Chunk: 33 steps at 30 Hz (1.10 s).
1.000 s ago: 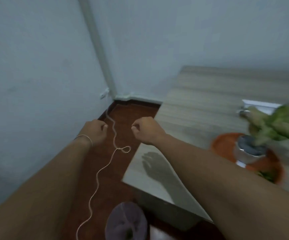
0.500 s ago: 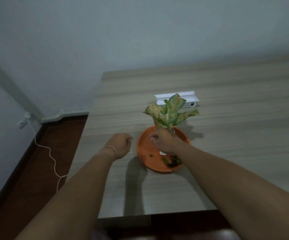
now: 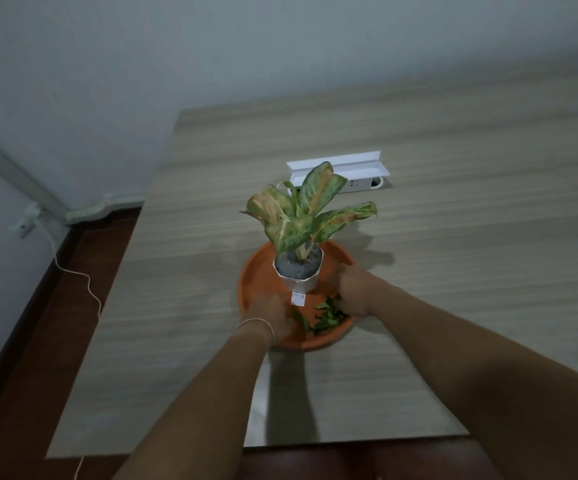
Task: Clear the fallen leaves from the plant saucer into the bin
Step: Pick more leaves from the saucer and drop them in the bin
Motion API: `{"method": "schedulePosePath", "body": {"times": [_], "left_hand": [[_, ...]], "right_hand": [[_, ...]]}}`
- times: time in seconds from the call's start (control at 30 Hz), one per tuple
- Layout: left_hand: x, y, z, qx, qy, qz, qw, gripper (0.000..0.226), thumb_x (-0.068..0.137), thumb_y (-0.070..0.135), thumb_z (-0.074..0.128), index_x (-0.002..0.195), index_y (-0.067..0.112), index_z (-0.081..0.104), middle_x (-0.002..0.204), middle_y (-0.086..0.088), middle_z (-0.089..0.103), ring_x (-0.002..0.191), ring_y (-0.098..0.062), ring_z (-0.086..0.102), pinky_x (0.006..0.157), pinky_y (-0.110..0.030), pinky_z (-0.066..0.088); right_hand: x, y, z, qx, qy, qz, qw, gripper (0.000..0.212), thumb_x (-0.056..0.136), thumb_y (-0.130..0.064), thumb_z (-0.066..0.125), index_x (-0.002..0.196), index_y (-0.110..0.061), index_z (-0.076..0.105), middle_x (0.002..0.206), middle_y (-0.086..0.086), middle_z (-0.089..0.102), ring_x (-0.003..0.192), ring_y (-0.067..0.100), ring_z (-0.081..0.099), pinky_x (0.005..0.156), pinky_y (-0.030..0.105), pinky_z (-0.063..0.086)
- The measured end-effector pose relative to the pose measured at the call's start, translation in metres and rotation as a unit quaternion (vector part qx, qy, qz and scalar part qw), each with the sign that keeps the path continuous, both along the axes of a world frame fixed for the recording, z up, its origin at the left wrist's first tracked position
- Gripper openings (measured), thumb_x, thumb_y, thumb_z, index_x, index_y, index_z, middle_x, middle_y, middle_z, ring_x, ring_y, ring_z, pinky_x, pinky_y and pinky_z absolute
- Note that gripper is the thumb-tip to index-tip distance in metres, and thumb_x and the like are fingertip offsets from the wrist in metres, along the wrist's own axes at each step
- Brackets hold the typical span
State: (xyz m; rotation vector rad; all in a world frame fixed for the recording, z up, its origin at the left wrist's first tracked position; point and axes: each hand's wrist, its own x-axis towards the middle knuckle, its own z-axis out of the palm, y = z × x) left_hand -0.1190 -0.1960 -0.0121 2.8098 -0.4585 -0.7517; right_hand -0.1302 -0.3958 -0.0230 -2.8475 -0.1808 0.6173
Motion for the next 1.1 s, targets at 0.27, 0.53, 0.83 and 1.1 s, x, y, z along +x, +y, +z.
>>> {"method": "schedulePosePath", "body": {"times": [0.27,0.53,0.83,1.1], "left_hand": [[0.01,-0.005,-0.014,0.056,0.041,-0.017,0.997,0.038,0.088,0.03,0.057,0.121,0.014,0.064,0.124,-0.015,0.064,0.119,-0.034,0.056,0.099,-0.04,0.049],[0.008,-0.02,-0.038,0.068,0.027,-0.072,0.995,0.052,0.071,0.053,0.061,0.113,0.021,0.061,0.116,-0.011,0.064,0.109,-0.032,0.055,0.093,-0.045,0.05],[0.0,-0.032,-0.05,0.037,-0.001,-0.033,0.999,0.03,0.078,0.018,0.057,0.105,0.015,0.07,0.106,-0.012,0.069,0.098,-0.033,0.066,0.085,-0.041,0.056],[0.011,-0.028,-0.09,0.027,-0.02,0.038,0.999,0.028,0.077,0.032,0.064,0.104,0.028,0.07,0.095,-0.004,0.071,0.083,-0.028,0.068,0.073,-0.038,0.059]], "right_hand": [[0.002,0.007,-0.032,-0.015,0.002,0.04,0.999,0.057,0.083,-0.028,0.063,0.137,-0.018,0.049,0.131,0.018,0.054,0.121,0.033,0.049,0.106,0.041,0.038],[0.003,0.006,-0.029,-0.007,0.022,0.064,0.998,0.057,0.078,-0.036,0.07,0.13,-0.018,0.055,0.129,0.016,0.055,0.117,0.033,0.055,0.101,0.037,0.045],[0.004,0.017,-0.033,-0.019,0.018,0.055,0.998,0.025,0.088,-0.008,0.059,0.112,-0.004,0.066,0.12,0.018,0.066,0.109,0.033,0.063,0.091,0.035,0.052],[0.007,0.013,-0.031,-0.006,-0.034,0.029,0.999,0.019,0.085,-0.01,0.061,0.099,-0.006,0.074,0.106,0.012,0.073,0.101,0.031,0.067,0.085,0.034,0.056]]}}
